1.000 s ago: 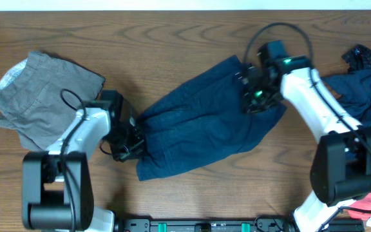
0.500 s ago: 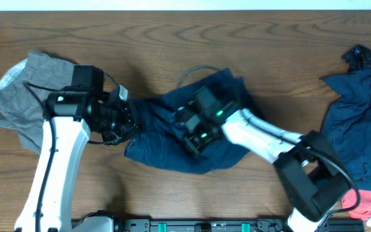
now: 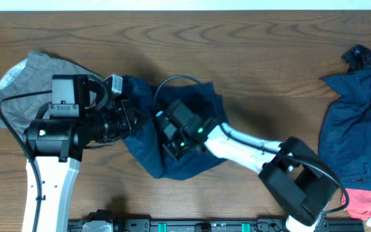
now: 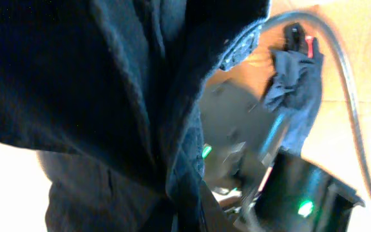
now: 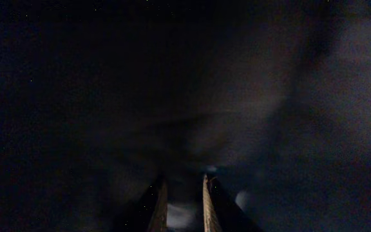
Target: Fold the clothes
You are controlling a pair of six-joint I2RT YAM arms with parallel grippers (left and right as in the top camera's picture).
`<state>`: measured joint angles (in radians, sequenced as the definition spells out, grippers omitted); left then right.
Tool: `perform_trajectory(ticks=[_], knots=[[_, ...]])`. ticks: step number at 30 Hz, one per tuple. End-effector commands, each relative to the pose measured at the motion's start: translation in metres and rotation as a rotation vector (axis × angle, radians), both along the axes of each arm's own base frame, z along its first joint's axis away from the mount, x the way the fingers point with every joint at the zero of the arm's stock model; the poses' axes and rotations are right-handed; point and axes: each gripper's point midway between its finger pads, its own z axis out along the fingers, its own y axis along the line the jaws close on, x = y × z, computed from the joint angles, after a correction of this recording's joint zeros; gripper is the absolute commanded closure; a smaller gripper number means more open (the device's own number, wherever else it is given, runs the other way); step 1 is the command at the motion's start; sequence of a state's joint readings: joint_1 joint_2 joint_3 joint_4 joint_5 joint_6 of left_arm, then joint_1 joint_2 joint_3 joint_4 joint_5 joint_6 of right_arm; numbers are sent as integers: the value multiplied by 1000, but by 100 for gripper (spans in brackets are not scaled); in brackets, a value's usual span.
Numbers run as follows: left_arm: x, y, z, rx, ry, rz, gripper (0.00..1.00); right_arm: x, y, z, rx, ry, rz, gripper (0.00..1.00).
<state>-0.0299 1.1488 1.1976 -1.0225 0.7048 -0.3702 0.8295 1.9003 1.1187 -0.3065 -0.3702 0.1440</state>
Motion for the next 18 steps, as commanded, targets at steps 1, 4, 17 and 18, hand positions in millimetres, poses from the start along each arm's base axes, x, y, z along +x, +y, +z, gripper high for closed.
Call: perform_trajectory(ticks=[1,4,17,18], knots=[[6,10,-1,58,-7,41,94,56,-32,36,15,-75,-168,78],[9,13,-14,80,32,51,94,81,-73,48,-7,-73,-277,76],[45,-24,-49,80,61,-58,94,79,-189,-27,-299,127,-429,83],[47,-32,-52,74,66,-66,94,75,-190,-33,-309,145,-428,85]])
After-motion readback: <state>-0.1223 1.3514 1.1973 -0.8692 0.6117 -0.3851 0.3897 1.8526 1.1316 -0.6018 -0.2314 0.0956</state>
